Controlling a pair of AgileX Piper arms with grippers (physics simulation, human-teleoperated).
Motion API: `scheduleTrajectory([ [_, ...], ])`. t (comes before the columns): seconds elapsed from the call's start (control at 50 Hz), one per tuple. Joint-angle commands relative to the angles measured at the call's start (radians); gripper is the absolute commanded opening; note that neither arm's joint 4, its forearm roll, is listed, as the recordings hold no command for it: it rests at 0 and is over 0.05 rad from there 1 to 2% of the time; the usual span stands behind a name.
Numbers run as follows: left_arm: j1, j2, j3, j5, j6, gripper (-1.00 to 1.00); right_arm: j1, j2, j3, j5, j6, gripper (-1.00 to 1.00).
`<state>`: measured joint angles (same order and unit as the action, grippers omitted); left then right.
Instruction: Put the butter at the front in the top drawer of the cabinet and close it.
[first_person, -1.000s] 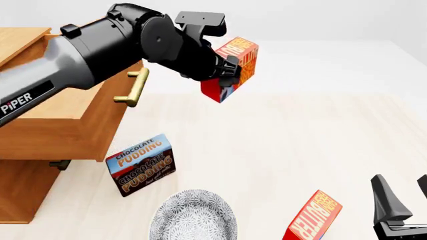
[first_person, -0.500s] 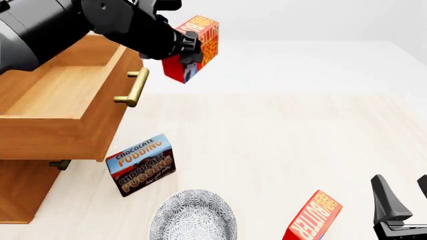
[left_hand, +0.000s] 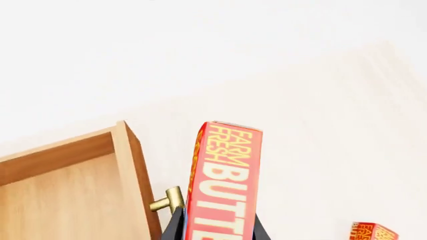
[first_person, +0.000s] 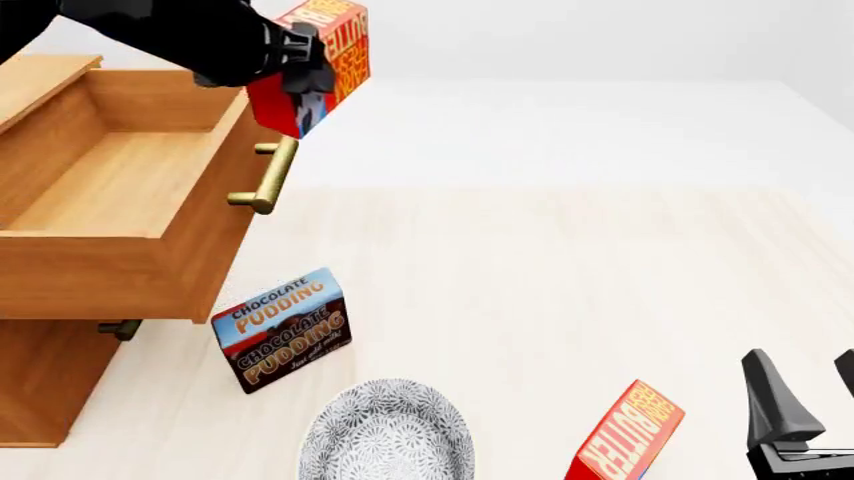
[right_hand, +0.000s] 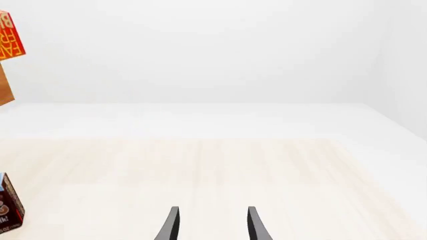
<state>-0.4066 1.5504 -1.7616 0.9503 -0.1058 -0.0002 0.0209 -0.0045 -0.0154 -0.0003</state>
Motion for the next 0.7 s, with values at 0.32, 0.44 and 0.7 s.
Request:
scheduleTrajectory([
  [0.32, 0.14, -0.163, 0.05, 0.064, 0.023, -1.0, -0.001, -0.007, 0.001, 0.006, 0.0, 1.0],
  [0.44, 0.164, -0.196, 0.083, 0.065, 0.02, -1.0, 0.0, -0.007, 0.001, 0.006, 0.0, 1.0],
  [0.7, 0.238, -0.247, 0.111, 0.085, 0.025, -1.0, -0.001, -0.008, 0.001, 0.006, 0.0, 1.0],
])
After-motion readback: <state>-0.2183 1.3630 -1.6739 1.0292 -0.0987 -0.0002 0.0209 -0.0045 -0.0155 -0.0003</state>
